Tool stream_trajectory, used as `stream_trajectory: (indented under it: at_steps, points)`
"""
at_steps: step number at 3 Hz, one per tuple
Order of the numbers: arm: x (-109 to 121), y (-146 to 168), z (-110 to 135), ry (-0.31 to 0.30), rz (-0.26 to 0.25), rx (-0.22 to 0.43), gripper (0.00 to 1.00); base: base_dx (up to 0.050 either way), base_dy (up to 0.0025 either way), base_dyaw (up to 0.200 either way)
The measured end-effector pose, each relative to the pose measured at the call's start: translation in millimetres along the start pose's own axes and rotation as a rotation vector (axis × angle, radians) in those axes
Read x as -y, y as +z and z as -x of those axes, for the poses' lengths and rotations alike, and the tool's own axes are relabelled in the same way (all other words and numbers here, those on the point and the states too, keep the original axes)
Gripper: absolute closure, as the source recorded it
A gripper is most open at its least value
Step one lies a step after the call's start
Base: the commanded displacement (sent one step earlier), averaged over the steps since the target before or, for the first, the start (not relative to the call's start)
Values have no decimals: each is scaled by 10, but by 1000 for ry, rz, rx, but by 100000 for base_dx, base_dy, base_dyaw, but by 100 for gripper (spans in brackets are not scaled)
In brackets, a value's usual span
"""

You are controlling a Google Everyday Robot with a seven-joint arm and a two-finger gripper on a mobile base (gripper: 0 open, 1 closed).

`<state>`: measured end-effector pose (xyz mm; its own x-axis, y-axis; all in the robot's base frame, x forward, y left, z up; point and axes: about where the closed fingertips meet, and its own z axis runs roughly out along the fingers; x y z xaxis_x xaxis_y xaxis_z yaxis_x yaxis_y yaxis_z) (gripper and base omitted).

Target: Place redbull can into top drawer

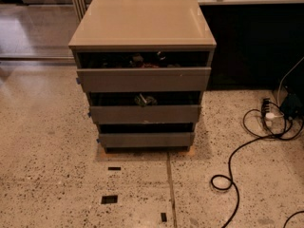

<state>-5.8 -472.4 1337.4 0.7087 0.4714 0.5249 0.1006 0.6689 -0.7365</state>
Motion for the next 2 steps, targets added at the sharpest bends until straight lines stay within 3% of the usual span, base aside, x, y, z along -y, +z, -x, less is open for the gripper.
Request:
stream_trajectory:
  at_steps: [1,2]
  points:
    - [-341,370,-49,14,187,-37,0,0,0,0]
    - [-441,918,-158,-27,299,-136,0,0,0,0]
